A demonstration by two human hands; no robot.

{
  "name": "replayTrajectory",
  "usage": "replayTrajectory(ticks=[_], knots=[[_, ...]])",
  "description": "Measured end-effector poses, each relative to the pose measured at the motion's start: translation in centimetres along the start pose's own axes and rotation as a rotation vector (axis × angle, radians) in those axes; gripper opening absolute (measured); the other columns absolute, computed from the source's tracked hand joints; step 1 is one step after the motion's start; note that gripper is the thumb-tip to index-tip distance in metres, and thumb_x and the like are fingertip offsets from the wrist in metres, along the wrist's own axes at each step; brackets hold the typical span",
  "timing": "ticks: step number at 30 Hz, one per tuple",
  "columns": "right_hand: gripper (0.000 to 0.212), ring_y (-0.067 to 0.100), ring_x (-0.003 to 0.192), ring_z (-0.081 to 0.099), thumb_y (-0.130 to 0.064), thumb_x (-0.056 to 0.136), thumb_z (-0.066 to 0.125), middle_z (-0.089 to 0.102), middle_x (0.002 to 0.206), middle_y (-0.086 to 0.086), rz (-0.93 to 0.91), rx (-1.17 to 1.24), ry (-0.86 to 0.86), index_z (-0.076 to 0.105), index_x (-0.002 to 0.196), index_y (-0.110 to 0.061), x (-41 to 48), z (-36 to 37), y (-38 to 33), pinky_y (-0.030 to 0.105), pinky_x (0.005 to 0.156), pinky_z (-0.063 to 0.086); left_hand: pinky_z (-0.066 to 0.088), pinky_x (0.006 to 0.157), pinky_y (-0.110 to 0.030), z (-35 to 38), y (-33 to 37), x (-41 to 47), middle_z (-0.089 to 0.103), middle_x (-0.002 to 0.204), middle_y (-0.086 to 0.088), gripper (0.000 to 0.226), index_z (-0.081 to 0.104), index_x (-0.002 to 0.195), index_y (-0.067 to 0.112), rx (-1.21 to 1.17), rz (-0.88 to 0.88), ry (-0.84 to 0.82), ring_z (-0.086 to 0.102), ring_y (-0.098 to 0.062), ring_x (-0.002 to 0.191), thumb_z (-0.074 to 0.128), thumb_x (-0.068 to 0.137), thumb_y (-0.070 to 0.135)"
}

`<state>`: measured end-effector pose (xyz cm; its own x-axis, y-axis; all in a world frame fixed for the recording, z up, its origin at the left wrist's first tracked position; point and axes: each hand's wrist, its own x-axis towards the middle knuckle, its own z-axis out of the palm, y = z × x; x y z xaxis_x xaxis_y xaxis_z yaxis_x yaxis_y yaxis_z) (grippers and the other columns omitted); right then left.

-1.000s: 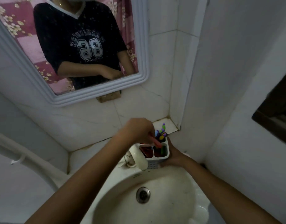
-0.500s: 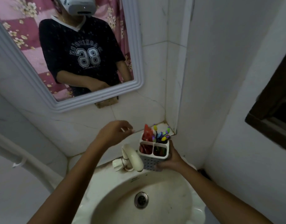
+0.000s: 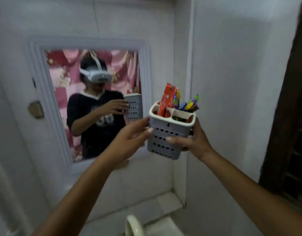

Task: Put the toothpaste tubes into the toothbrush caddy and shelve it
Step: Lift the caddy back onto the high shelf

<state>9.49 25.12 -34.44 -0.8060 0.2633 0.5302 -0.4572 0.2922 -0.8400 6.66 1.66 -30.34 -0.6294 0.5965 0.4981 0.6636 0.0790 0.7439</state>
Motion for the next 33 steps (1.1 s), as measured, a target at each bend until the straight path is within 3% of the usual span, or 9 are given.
replayTrajectory(ticks=[2,4,8,10,13,16,21,23,33], knots=[[0.093,0.026,0.109,0.065,-0.033,0.051,0.096,0.063,0.126,0.005,-0.047,0.038,-0.008,0.048,0.13,-0.028,3.6,-1.0,-6.0,0.054,0.064,0.063,0.053,0.093,-0.018,-3.4,4.6,2.7,0.064,0.127,0.017,0.041,0.055,0.136,0.025,0.08,0.119,0.043,0.061,-0.002,0.119,0.058,0.095,0.025],[0.09,0.025,0.104,0.068,-0.041,0.05,0.092,0.064,0.124,0.003,-0.096,0.039,0.0,0.05,0.128,-0.03,7.0,-2.1,-12.3,0.051,0.059,0.062,0.052,0.1,-0.032,-7.0,9.4,5.5,0.059,0.136,0.01,0.052,0.052,0.139,0.027,0.301,0.233,0.094,0.058,-0.011,0.125,0.057,0.091,0.044],[0.093,0.023,0.089,0.074,-0.059,0.044,0.087,0.071,0.114,0.004,-0.22,-0.043,0.045,0.057,0.123,-0.019,13.0,-4.3,-24.8,0.045,0.056,0.062,0.036,0.113,-0.043,-13.9,17.6,10.6,0.041,0.154,0.001,0.059,0.044,0.145,0.026,1.157,0.495,0.418,0.039,-0.022,0.141,0.049,0.091,0.048],[0.095,0.018,0.082,0.074,-0.061,0.041,0.088,0.072,0.109,0.002,-0.245,-0.071,0.121,0.057,0.121,-0.019,15.8,-4.9,-30.2,0.038,0.048,0.06,0.029,0.117,-0.045,-16.7,20.0,12.7,0.029,0.16,-0.004,0.064,0.036,0.15,0.018,1.347,0.477,0.529,0.027,-0.024,0.147,0.049,0.093,0.045],[0.107,0.02,0.087,0.068,-0.064,0.032,0.088,0.065,0.111,0.002,-0.269,-0.107,0.225,0.047,0.12,-0.019,19.4,-4.5,-36.4,0.042,0.046,0.059,0.017,0.123,-0.046,-20.3,20.8,15.5,0.01,0.165,-0.008,0.077,0.018,0.155,0.012,1.51,0.257,0.543,0.01,-0.026,0.152,0.043,0.094,0.052],[0.112,0.027,0.089,0.063,-0.066,0.024,0.085,0.055,0.11,0.004,-0.263,-0.188,0.327,0.036,0.115,-0.023,22.3,-3.3,-39.7,0.048,0.051,0.061,0.009,0.124,-0.043,-22.5,19.3,16.3,-0.001,0.166,-0.006,0.082,0.003,0.156,0.015,1.529,0.106,0.49,0.0,-0.024,0.153,0.039,0.095,0.055],[0.13,0.032,0.116,0.056,-0.066,0.025,0.084,0.055,0.13,0.011,-0.186,-0.366,0.494,0.034,0.132,-0.013,27.0,-0.6,-39.6,0.045,0.088,0.056,0.004,0.122,-0.041,-23.4,17.6,16.5,-0.003,0.166,-0.002,0.082,-0.002,0.156,0.022,1.472,0.146,0.506,-0.006,-0.021,0.153,0.047,0.095,0.046],[0.126,0.029,0.118,0.056,-0.067,0.03,0.085,0.057,0.131,0.01,-0.14,-0.427,0.561,0.037,0.133,-0.011,28.7,0.4,-38.4,0.034,0.084,0.051,0.003,0.122,-0.041,-23.5,17.9,16.8,-0.002,0.166,-0.001,0.082,-0.002,0.156,0.022,1.44,0.137,0.503,-0.006,-0.02,0.153,0.048,0.095,0.045],[0.126,0.032,0.117,0.049,-0.08,0.053,0.071,0.044,0.134,0.015,-0.148,-0.756,0.729,0.025,0.141,-0.002,31.5,2.8,-35.4,0.04,0.069,0.049,0.003,0.124,-0.04,-23.8,17.4,16.9,-0.006,0.166,0.001,0.086,-0.004,0.156,0.025,1.377,0.126,0.486,-0.012,-0.017,0.152,0.054,0.093,0.034]])
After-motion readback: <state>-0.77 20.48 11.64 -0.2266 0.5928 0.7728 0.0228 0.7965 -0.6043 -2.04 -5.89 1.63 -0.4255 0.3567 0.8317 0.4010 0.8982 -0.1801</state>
